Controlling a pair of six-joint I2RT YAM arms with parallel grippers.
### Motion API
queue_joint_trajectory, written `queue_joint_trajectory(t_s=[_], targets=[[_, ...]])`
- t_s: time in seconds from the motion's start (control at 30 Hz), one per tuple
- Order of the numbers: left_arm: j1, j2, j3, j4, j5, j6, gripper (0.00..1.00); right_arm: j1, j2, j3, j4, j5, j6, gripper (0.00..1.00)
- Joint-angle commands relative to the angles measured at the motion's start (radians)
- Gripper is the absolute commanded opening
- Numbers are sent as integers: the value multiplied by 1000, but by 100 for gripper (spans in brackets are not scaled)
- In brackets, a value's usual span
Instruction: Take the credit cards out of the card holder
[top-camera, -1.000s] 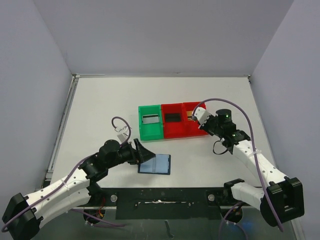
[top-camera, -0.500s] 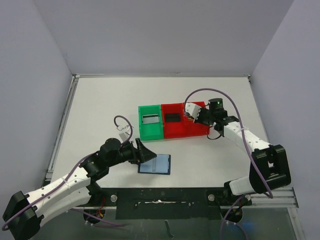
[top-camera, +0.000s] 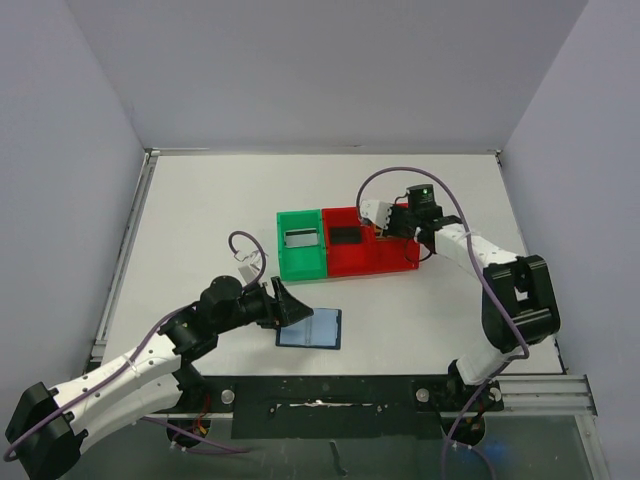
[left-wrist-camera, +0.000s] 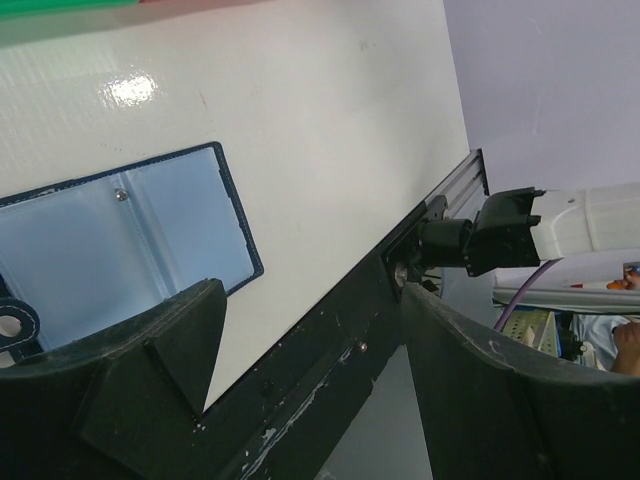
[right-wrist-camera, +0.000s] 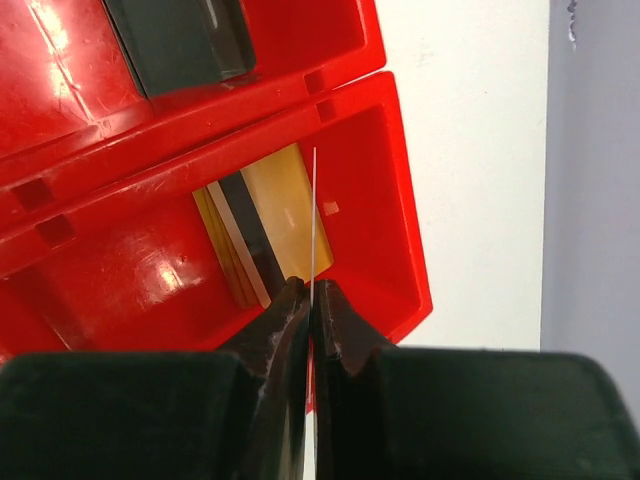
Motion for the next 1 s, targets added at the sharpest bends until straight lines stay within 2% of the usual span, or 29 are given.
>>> queue_joint_trajectory(t_s=[0.0, 0.67, 0.97], targets=[[6, -12, 57, 16, 16, 21, 70, -10, 27, 66, 42, -2, -46, 0], [8, -18, 77, -32, 16, 50, 70, -2, 223, 200, 21, 38, -73, 0], [8, -34, 80, -49, -1, 51, 70, 4, 252, 199, -15, 29, -73, 9]])
